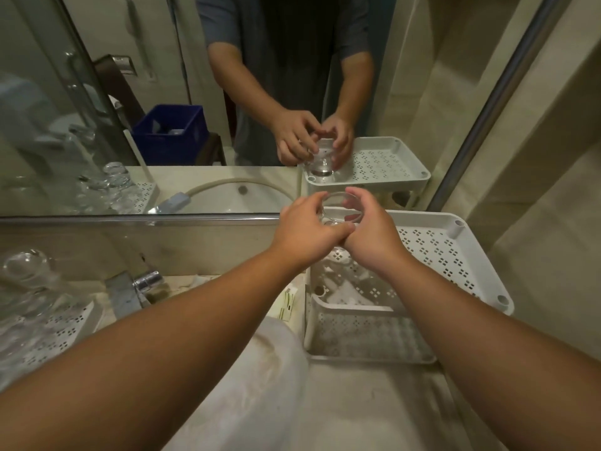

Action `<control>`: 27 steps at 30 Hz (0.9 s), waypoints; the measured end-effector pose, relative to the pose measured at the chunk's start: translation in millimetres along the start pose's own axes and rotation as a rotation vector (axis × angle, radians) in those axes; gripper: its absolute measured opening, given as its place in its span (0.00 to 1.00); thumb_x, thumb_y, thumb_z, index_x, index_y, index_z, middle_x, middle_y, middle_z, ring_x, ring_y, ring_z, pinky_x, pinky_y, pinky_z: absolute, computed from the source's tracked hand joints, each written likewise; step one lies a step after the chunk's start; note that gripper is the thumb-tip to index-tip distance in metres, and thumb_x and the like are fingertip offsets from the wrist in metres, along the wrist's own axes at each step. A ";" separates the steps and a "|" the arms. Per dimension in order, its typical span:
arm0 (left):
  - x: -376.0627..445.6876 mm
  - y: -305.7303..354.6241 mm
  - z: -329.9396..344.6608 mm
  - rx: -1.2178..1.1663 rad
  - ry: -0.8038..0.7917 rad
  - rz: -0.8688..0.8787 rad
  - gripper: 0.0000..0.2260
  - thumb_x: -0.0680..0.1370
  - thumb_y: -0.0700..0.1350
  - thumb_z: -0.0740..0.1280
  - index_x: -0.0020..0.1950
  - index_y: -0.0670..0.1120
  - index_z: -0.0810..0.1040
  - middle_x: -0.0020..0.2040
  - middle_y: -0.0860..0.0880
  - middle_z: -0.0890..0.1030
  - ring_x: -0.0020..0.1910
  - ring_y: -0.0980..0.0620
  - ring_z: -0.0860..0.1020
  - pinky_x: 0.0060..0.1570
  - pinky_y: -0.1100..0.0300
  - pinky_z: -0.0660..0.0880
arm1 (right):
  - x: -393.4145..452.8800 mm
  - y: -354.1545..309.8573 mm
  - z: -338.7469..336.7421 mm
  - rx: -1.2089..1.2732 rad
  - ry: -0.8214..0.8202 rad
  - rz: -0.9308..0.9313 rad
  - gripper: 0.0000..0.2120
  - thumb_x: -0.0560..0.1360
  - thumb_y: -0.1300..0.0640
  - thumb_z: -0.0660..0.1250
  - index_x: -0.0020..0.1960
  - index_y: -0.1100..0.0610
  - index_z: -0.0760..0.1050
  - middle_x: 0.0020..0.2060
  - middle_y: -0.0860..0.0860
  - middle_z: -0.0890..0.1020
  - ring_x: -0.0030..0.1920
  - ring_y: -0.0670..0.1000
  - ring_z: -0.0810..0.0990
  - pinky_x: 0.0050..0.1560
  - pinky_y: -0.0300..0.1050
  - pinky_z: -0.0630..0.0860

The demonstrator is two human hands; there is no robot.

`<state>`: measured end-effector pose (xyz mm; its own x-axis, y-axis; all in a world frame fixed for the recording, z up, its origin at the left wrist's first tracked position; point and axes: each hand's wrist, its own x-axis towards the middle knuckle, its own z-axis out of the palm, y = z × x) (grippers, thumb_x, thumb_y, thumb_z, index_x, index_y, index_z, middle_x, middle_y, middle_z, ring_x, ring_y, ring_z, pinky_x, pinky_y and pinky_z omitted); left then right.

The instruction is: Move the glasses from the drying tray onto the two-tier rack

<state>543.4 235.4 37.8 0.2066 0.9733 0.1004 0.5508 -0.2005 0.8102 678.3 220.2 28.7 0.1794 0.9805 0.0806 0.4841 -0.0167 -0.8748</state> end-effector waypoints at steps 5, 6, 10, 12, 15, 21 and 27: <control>3.7 -13.0 16.3 -0.018 0.030 -0.044 0.38 0.69 0.60 0.69 0.77 0.50 0.67 0.70 0.47 0.72 0.71 0.46 0.69 0.68 0.48 0.68 | 10.4 15.5 7.7 -0.043 -0.028 0.005 0.35 0.69 0.63 0.68 0.72 0.42 0.63 0.60 0.41 0.75 0.52 0.39 0.76 0.47 0.39 0.75; 3.6 -14.7 19.8 -0.043 0.038 -0.052 0.37 0.69 0.60 0.69 0.77 0.51 0.66 0.71 0.47 0.71 0.71 0.47 0.69 0.67 0.50 0.68 | 11.7 18.4 8.4 -0.039 -0.025 0.008 0.35 0.70 0.63 0.68 0.72 0.42 0.62 0.60 0.40 0.75 0.52 0.39 0.75 0.47 0.38 0.74; 6.9 -16.8 29.8 -0.209 0.083 -0.094 0.34 0.72 0.54 0.72 0.76 0.53 0.66 0.72 0.47 0.68 0.66 0.53 0.71 0.60 0.58 0.70 | 18.1 24.6 9.9 -0.027 0.021 0.036 0.32 0.71 0.60 0.68 0.71 0.45 0.61 0.61 0.43 0.74 0.56 0.44 0.77 0.53 0.43 0.76; 7.8 -16.1 34.0 -0.264 0.108 -0.113 0.33 0.72 0.52 0.73 0.76 0.54 0.66 0.72 0.47 0.68 0.67 0.51 0.72 0.65 0.52 0.73 | 19.3 26.9 9.8 -0.036 0.042 0.028 0.28 0.69 0.57 0.67 0.67 0.46 0.65 0.59 0.46 0.75 0.56 0.47 0.77 0.52 0.43 0.74; 7.4 -15.9 38.5 -0.283 0.111 -0.114 0.34 0.72 0.54 0.72 0.76 0.55 0.65 0.72 0.48 0.69 0.68 0.49 0.72 0.66 0.47 0.73 | 18.6 30.3 7.6 -0.044 0.053 -0.012 0.29 0.67 0.57 0.66 0.67 0.46 0.67 0.60 0.47 0.73 0.56 0.46 0.74 0.48 0.37 0.70; 5.4 -16.8 43.3 -0.225 0.140 -0.102 0.33 0.74 0.57 0.71 0.77 0.56 0.63 0.73 0.48 0.69 0.69 0.50 0.72 0.66 0.49 0.73 | 22.0 36.8 3.4 0.009 0.010 -0.031 0.32 0.69 0.61 0.74 0.68 0.43 0.68 0.62 0.43 0.74 0.58 0.46 0.77 0.57 0.45 0.77; 3.6 -14.1 44.4 -0.211 0.144 -0.112 0.33 0.74 0.58 0.70 0.76 0.57 0.62 0.73 0.49 0.68 0.69 0.50 0.71 0.66 0.51 0.72 | 24.1 38.8 0.5 0.006 -0.014 -0.041 0.32 0.69 0.58 0.76 0.68 0.42 0.67 0.62 0.43 0.74 0.59 0.45 0.77 0.58 0.44 0.77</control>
<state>572.2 236.8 1.2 0.0281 0.9970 0.0720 0.3801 -0.0773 0.9217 700.9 243.3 -3.6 0.1476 0.9829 0.1101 0.4857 0.0249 -0.8738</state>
